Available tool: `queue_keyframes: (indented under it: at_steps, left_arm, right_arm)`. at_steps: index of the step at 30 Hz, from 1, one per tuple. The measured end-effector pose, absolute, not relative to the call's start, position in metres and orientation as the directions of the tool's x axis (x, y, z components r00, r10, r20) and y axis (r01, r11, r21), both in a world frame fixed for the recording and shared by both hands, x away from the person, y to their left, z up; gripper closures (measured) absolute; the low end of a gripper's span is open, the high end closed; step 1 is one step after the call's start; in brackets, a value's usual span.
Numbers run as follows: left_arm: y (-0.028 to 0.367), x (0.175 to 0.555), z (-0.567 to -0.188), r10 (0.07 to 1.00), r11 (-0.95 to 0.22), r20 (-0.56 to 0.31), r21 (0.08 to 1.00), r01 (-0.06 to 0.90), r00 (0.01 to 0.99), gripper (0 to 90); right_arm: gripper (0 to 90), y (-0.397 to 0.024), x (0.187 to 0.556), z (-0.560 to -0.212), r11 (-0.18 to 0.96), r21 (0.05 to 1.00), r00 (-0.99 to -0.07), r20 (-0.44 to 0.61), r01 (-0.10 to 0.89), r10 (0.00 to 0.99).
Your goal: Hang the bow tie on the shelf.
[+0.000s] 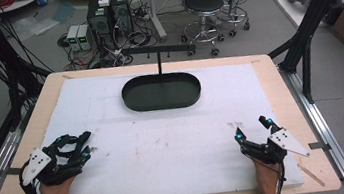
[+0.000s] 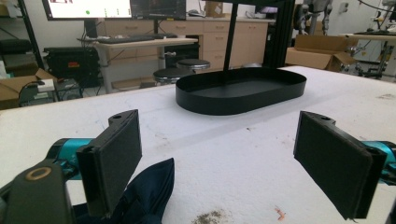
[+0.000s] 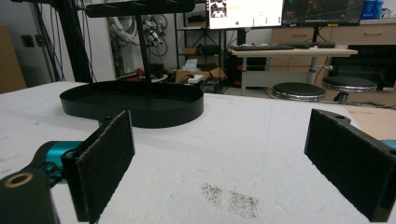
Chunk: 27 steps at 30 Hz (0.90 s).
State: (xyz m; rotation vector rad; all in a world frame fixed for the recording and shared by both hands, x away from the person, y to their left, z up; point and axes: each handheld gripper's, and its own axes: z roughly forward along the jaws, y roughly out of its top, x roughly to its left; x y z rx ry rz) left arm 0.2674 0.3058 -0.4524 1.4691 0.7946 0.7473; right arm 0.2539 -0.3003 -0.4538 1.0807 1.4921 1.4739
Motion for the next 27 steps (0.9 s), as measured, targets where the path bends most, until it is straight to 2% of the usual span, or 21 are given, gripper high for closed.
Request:
queue_keyframes:
  at_steps: [12, 16, 20, 24, 27]
  left_arm:
    - [0.303, 0.266, -0.452, 0.843, -0.042, 0.017, 0.999, 0.034, 0.537, 15.5]
    - [0.304, 0.265, -0.449, 0.855, -0.080, 0.054, 0.996, 0.029, 0.517, 15.5]
    - [0.306, 0.264, -0.445, 0.858, -0.074, 0.046, 0.997, 0.033, 0.512, 15.5]
    - [0.307, 0.262, -0.441, 0.866, -0.055, 0.008, 0.995, 0.079, 0.500, 15.7]
    - [0.306, 0.261, -0.438, 0.869, -0.067, 0.022, 0.995, 0.074, 0.494, 16.0]
  right_arm:
    - [7.5, -0.300, 0.254, -0.454, -0.012, 0.999, -0.349, 0.028, 0.048, 0.937]
    - [7.4, -0.299, 0.254, -0.454, -0.016, 0.998, -0.348, 0.034, 0.053, 0.937]
    - [7.4, -0.300, 0.255, -0.454, -0.017, 0.998, -0.349, 0.036, 0.057, 0.936]
    - [7.5, -0.299, 0.255, -0.454, -0.010, 0.998, -0.350, 0.029, 0.056, 0.936]
    - [7.5, -0.299, 0.255, -0.454, -0.011, 0.998, -0.350, 0.031, 0.058, 0.936]
